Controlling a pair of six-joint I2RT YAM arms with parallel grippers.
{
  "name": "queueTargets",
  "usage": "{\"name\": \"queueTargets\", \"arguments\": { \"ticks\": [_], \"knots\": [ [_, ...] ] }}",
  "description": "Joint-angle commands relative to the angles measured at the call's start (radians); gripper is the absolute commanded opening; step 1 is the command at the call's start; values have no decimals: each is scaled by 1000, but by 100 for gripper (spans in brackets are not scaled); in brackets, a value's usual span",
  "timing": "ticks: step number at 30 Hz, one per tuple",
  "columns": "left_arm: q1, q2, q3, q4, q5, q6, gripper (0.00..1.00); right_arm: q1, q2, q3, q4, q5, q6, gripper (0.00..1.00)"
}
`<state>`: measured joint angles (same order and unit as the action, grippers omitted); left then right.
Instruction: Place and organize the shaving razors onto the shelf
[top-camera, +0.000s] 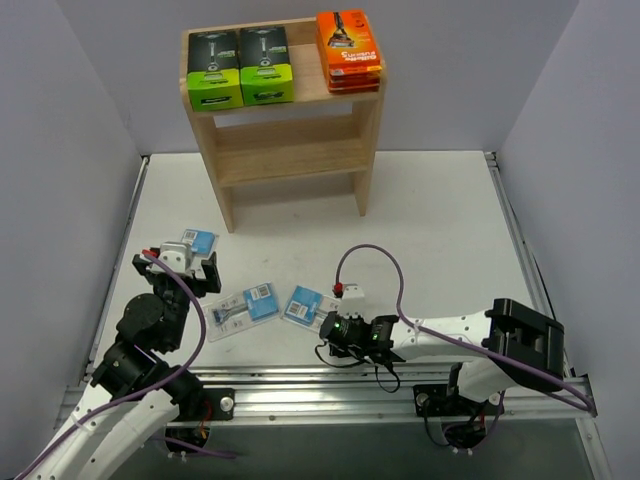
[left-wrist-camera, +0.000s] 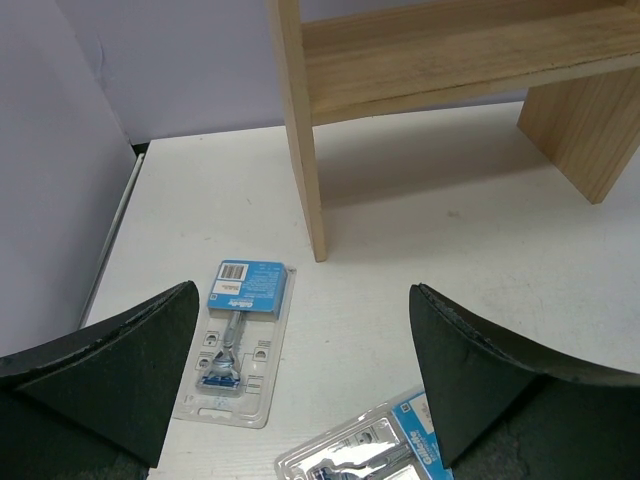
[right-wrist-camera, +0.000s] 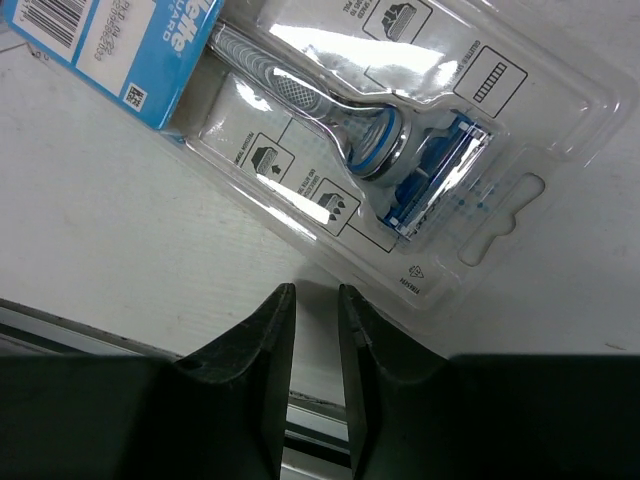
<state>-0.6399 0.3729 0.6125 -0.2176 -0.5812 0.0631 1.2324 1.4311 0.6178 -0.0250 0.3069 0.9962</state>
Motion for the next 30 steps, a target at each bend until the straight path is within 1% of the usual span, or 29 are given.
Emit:
{"name": "queueTargets", "arguments": {
  "ticks": [1, 6, 12, 14, 15, 17, 18, 19, 23, 24, 27, 28, 30],
  "knots": [
    [-1, 8, 18, 24, 15, -5, 95, 6, 26, -44, -1, 15, 56, 20],
    [-1, 6, 20, 24, 21, -5, 95, 3, 34, -43, -75, 64, 122, 23],
    [-1, 8, 18, 26, 23, -5, 95, -36, 40, -50, -119, 86, 162, 32],
    [-1, 11, 18, 26, 26, -5, 95, -50, 40, -52, -128, 86, 167, 36],
    [-1, 12, 18, 27, 29, -5, 95, -60, 37, -53, -136, 89, 173, 40],
    [-1, 14, 18, 29, 30, -5, 95, -77, 37, -58, -138, 90, 177, 44],
    [-1, 15, 18, 29, 32, -5, 95, -85, 41, -58, -139, 90, 179, 48],
    [-1, 17, 18, 29, 34, -5, 95, -94, 40, -59, -136, 90, 177, 50],
    [-1, 27, 18, 34, 40, -6, 95, -166, 45, -61, -109, 86, 145, 57],
    [-3, 31, 18, 34, 43, -6, 95, -207, 45, -61, -86, 77, 133, 60],
    [-1, 35, 16, 32, 44, -6, 95, -276, 43, -50, -69, 64, 52, 64],
    [-3, 37, 16, 34, 46, -8, 95, -319, 43, -47, -63, 60, 30, 65],
    [-3, 37, 16, 34, 46, -8, 95, -361, 55, -36, -30, 29, -27, 66]
  ]
}}
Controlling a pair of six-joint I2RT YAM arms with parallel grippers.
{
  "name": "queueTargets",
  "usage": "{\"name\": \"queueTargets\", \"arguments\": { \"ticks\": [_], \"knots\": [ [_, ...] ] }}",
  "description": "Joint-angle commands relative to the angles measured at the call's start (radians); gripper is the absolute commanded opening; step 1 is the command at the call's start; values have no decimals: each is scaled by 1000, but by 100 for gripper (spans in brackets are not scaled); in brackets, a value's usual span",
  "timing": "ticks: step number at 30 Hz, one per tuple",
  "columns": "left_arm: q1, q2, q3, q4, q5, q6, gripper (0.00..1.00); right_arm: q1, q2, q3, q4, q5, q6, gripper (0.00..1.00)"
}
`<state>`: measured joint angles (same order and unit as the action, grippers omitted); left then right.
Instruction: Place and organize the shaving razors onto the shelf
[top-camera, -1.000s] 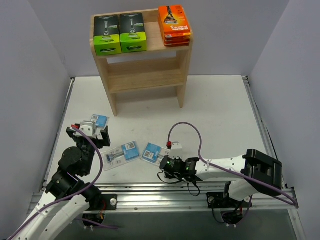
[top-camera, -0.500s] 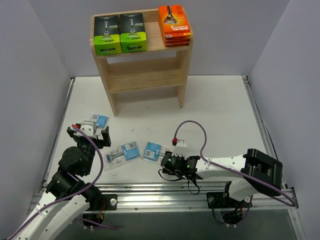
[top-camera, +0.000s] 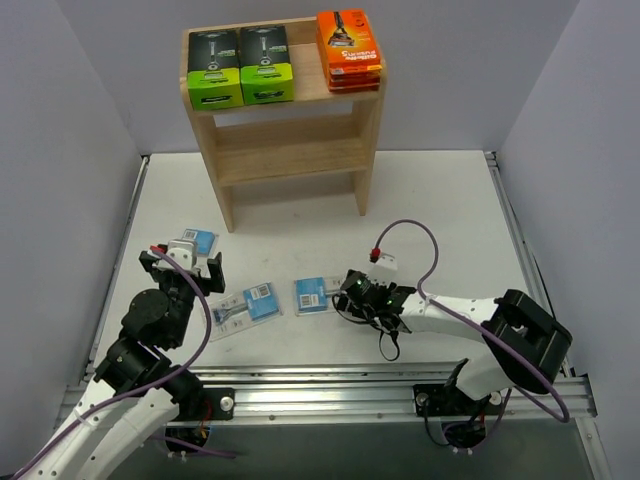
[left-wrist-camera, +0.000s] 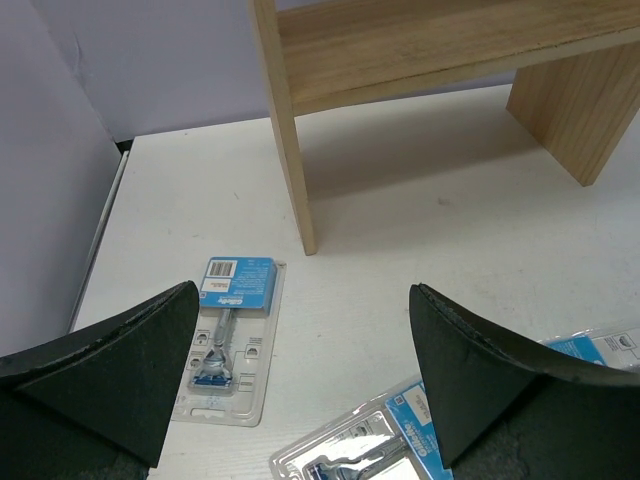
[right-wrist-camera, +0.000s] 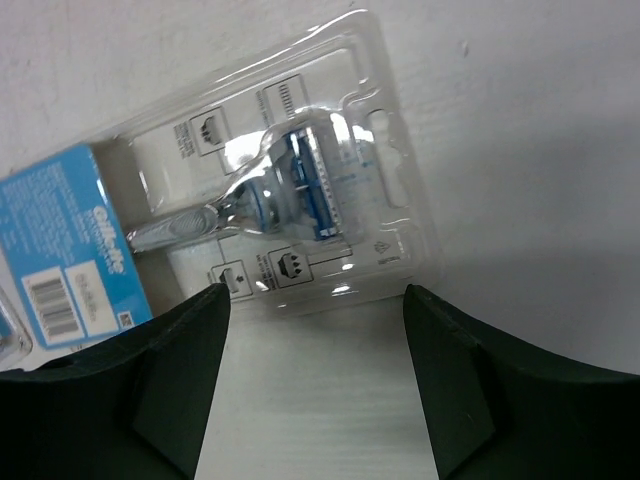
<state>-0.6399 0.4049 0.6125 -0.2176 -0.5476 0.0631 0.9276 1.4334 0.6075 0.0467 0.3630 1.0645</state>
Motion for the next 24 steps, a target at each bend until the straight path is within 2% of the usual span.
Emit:
{"name": "queueTargets", "arguments": {
  "ticks": [1, 6, 14, 24],
  "knots": [
    [-3, 6, 16, 32, 12, -8, 95, -94, 61, -23, -88, -39, -113, 67],
    [-3, 11, 16, 35, 12, -8, 95, -164, 165, 38, 14, -107, -214, 67],
    [-4, 15, 15, 34, 15, -8, 95, -185, 360, 192, 91, -197, -274, 66],
    [-10, 17, 15, 34, 32, -13, 95, -211, 430, 374, 97, -205, -377, 67]
  ]
}}
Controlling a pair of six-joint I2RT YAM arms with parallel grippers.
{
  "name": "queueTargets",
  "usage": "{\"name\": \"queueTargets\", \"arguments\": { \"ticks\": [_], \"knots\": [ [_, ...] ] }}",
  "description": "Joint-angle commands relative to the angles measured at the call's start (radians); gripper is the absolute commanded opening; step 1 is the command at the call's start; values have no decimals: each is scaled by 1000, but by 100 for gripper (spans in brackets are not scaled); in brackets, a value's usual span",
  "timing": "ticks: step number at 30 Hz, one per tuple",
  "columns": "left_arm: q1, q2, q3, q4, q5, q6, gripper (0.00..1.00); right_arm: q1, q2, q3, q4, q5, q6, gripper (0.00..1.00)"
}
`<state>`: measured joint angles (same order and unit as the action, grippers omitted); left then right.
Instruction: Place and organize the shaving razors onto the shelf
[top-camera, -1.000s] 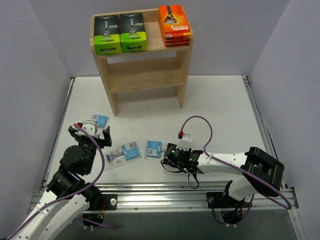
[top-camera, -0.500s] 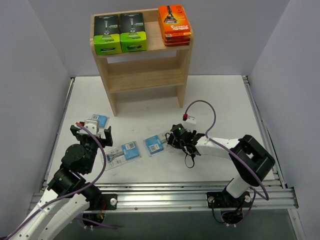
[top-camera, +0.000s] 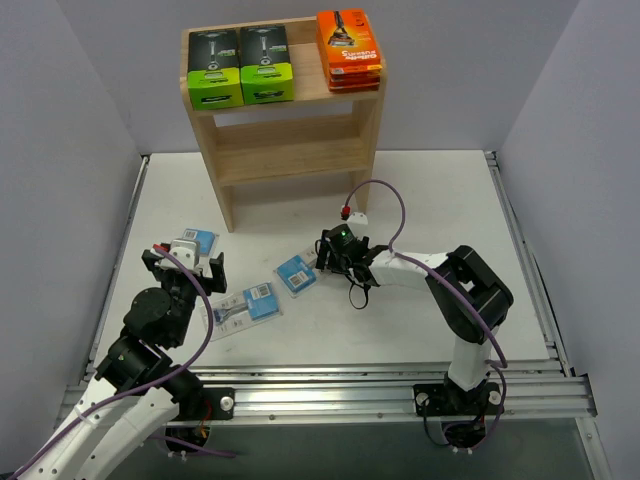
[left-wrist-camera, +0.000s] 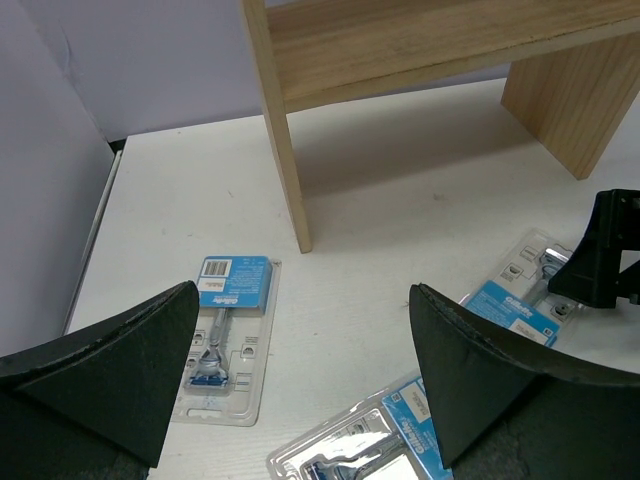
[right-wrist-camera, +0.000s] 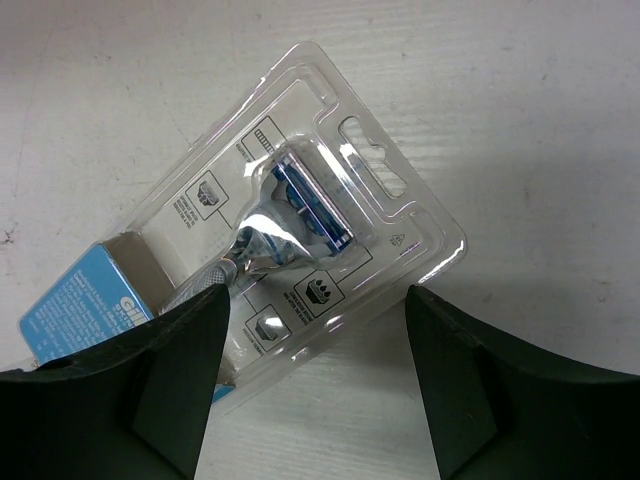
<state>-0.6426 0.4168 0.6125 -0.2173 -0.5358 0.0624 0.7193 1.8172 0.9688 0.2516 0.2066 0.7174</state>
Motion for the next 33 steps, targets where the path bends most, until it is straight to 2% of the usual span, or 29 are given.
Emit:
{"name": "queueTargets", "arguments": {
  "ticks": [1, 7, 16, 19, 23, 24, 28, 29, 30, 33],
  "knots": [
    [-8, 7, 15, 33, 20, -12, 95, 0, 45, 18, -104, -58, -27, 67],
    [-11, 5, 15, 33, 25, -12, 95, 5, -10, 8, -150, 11, 40, 68],
    [-12, 2, 18, 30, 30, -12, 95, 11, -144, 4, -224, 45, -4, 67],
    [-11, 0, 18, 27, 28, -12, 95, 11, -167, 5, -180, -4, -100, 67],
    [-11, -1, 18, 24, 27, -10, 95, 9, -232, -31, -27, -140, -300, 66],
    [-11, -3, 18, 24, 27, -12, 95, 9, -240, -35, -6, -168, -391, 66],
    [-9, -4, 18, 24, 23, -9, 95, 8, -256, -18, 15, -370, -626, 64],
    [-11, -4, 18, 24, 23, -9, 95, 5, -253, -10, 8, -393, -666, 61],
    [-9, -4, 18, 24, 23, -9, 95, 3, -251, 5, 3, -412, -755, 60],
    [-11, -4, 18, 24, 23, -9, 95, -6, -240, 21, -9, -513, -863, 60]
  ]
}}
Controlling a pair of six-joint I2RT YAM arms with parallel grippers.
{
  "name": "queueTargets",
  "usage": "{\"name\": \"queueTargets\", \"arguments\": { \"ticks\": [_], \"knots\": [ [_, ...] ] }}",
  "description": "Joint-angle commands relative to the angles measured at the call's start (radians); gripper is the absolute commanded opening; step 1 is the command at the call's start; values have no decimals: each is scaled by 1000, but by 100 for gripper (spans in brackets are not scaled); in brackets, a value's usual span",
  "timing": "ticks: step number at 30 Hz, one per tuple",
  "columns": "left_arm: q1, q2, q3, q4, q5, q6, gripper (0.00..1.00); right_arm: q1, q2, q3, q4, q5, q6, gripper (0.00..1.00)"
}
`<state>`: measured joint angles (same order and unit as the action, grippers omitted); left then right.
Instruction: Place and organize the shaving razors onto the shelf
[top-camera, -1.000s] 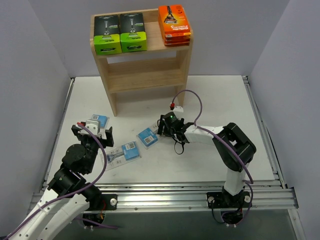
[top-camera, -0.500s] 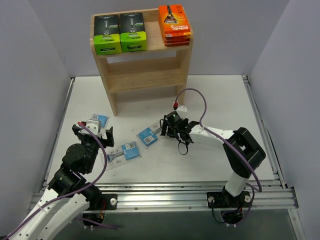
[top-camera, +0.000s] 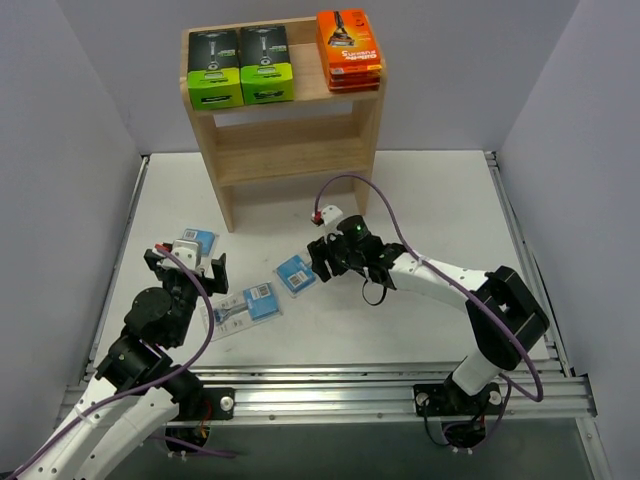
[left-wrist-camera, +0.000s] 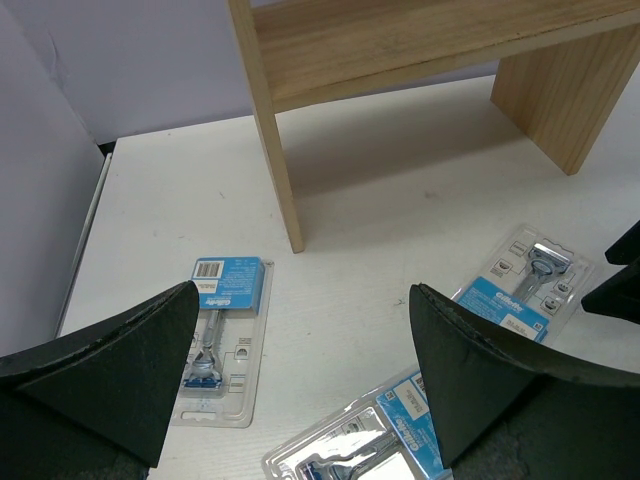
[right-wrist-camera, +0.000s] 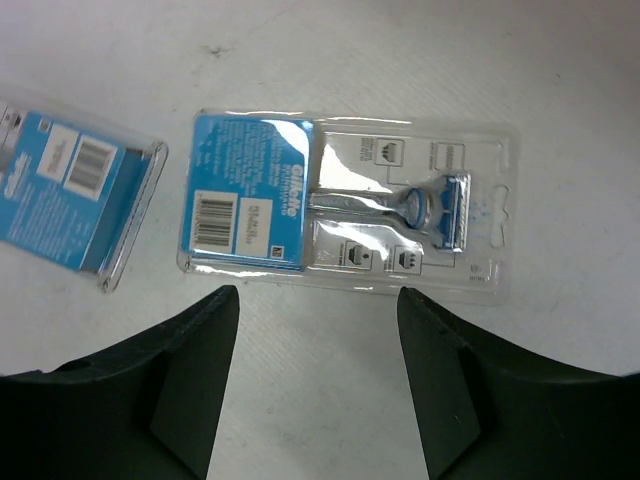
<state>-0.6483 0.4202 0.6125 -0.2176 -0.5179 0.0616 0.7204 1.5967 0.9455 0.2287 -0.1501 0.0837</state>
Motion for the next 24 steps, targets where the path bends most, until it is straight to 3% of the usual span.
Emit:
{"name": "queueTargets", "arguments": {
  "ticks": [1, 7, 11, 19, 24],
  "knots": [
    [-5, -8, 18, 26, 7, -8, 95, -12, -14, 67, 0, -187, -296, 60],
    [-5, -6, 18, 24, 7, -6, 95, -64, 101, 188, -138, -298, -406, 67],
    [-5, -4, 16, 26, 6, -6, 95, -72, 114, 197, -115, -267, -384, 100],
    [-4, -4, 18, 26, 7, -3, 95, -79, 132, 207, -167, -354, -539, 97],
    [-4, -9, 16, 26, 7, -2, 95, -96, 169, 225, -181, -335, -624, 85]
  ]
}}
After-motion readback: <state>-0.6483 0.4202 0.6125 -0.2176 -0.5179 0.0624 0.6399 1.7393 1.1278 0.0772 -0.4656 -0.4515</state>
